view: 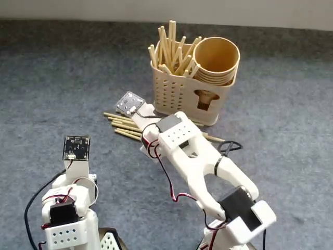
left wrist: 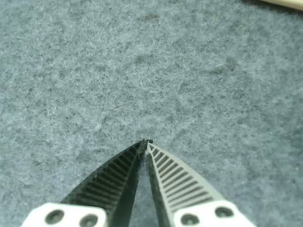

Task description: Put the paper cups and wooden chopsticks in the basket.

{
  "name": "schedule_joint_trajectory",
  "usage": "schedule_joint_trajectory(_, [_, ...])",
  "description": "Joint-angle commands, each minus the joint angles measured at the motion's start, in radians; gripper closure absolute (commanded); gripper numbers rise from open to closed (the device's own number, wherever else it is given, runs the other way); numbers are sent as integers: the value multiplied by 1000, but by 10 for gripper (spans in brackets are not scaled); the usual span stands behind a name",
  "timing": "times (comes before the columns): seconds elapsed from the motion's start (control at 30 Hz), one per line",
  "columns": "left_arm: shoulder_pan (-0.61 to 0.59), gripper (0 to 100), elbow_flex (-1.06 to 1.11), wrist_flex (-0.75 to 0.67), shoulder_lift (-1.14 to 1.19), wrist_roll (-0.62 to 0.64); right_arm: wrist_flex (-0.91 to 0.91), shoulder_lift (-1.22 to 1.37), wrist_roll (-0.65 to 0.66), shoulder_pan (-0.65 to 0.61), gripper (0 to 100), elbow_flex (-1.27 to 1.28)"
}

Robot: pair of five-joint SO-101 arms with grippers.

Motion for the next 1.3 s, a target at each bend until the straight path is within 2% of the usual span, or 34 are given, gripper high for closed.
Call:
schedule_joint_trajectory(0.0, [-8, 986, 19, 6, -4, -3, -59, 5, 35, -2, 868, -19])
schedule_joint_trajectory(0.47, [-8, 986, 19, 9, -5, -3, -160, 136, 35, 13, 875, -19])
schedule_joint_trajectory(0.63, [-10, 986, 19, 9, -5, -3, -159, 165, 35, 13, 985, -19])
schedule_joint_trajectory(0.7, [-10, 986, 19, 9, -5, -3, -154, 162, 35, 13, 995, -19])
schedule_joint_trajectory(0.9, [-8, 986, 19, 11, -7, -3, -110, 31, 21, 13, 993, -12])
schedule_joint_trajectory(1.0, [-10, 986, 19, 11, -18, -3, -104, -50, -60, 16, 993, -1])
schedule_joint_trajectory(1.27, [-16, 986, 19, 11, -18, -3, -171, -263, -92, 16, 993, 165])
